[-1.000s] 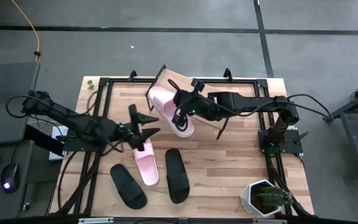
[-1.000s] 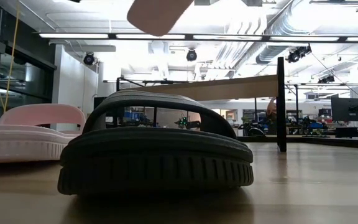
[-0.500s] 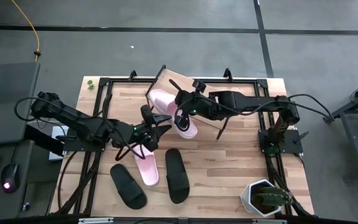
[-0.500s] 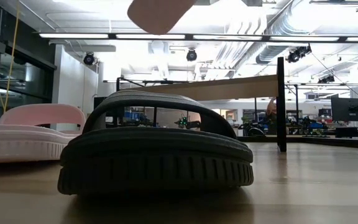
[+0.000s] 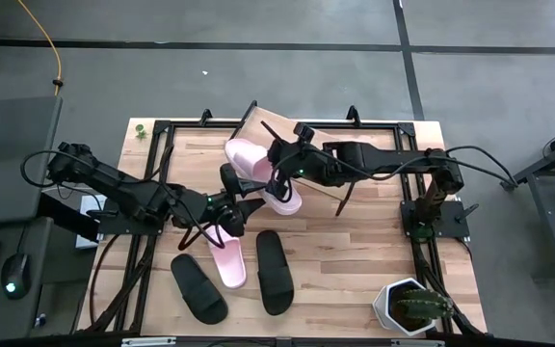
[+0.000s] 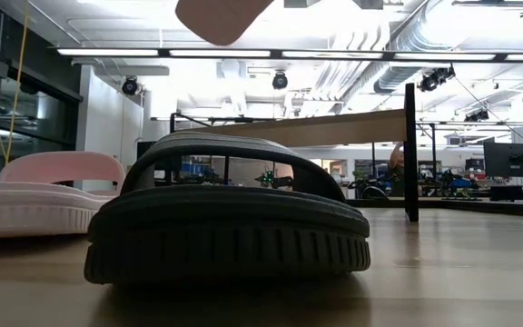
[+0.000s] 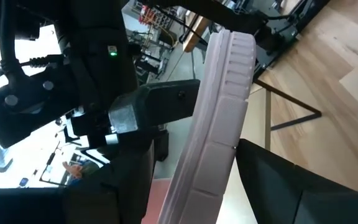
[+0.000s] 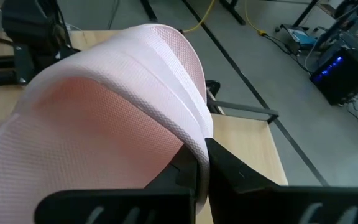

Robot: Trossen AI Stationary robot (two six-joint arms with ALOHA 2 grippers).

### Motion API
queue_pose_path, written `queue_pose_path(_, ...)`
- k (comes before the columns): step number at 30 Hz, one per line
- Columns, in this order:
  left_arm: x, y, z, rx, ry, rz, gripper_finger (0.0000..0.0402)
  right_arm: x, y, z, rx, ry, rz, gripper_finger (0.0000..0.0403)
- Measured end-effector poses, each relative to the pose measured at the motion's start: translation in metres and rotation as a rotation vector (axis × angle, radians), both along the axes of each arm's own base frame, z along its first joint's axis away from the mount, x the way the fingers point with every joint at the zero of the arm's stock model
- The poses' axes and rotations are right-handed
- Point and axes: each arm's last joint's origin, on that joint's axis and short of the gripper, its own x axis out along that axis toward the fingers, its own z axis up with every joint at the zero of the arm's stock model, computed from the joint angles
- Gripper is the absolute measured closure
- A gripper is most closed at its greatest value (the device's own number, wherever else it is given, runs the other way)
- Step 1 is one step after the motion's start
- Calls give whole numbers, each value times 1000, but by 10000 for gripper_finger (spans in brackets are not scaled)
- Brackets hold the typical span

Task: Pick and place slides into the shelf
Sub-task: Put the right pink slide on the shelf

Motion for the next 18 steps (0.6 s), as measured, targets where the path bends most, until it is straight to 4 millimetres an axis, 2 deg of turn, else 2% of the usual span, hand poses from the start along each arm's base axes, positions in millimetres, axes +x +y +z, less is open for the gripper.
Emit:
queue_pose_path(12, 7, 0, -8, -39, 7, 21, 185, 2, 0, 2, -10, -21, 11, 403)
queue_pose_path(18, 7, 2, -10, -35, 3, 90, 186, 1, 0, 0, -6, -4, 10, 403)
